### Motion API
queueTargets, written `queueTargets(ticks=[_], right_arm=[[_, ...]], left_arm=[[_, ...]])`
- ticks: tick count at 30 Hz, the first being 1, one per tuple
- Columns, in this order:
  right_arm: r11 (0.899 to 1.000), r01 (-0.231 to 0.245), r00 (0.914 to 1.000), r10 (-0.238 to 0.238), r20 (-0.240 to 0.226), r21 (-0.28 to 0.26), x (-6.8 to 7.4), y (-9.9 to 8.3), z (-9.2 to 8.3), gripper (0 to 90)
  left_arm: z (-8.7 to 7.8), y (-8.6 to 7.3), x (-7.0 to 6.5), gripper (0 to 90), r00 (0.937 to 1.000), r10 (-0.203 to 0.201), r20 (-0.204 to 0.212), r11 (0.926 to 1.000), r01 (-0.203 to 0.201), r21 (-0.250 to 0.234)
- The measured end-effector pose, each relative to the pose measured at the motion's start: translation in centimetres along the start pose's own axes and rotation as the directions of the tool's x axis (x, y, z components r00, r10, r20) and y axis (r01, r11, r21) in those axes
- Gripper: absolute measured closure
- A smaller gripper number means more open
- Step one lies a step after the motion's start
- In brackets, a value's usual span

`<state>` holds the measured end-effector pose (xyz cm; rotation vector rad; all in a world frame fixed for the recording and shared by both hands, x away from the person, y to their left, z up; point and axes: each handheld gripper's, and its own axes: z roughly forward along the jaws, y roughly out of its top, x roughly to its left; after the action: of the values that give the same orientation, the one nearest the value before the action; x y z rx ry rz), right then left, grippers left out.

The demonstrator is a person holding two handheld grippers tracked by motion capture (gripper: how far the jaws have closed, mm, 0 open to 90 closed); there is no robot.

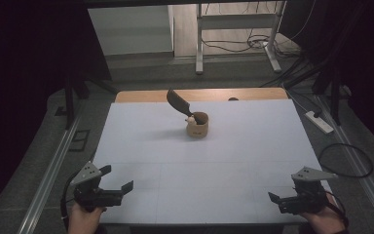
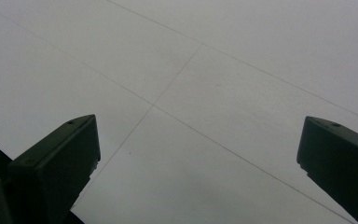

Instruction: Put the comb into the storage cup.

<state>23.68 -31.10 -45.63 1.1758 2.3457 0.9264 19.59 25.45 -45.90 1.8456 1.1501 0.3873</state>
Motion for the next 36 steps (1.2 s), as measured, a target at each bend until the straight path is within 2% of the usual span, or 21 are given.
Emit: queueTargets(ticks=[17, 28, 36], right_arm=[[1.0, -0.004, 1.0, 0.004, 0.004, 0.001, 0.0, 0.0, 0.0, 0.0], [1.0, -0.01, 0.9999, 0.01, 0.01, 0.0, 0.0, 0.0, 0.0, 0.0], [1.0, -0.01, 0.9999, 0.01, 0.012, -0.002, 0.0, 0.0, 0.0, 0.0]], left_arm=[[-1.3, -1.4, 0.1, 0.0, 0.9992, -0.025, -0.033, 0.9997, 0.025, -0.002], [-1.5, -2.0, -0.1, 0.0, 0.9967, -0.012, -0.081, 0.9994, 0.015, 0.032], [-1.7, -2.5, -0.1, 0.0, 0.9953, -0.022, -0.094, 0.9979, 0.028, 0.058]])
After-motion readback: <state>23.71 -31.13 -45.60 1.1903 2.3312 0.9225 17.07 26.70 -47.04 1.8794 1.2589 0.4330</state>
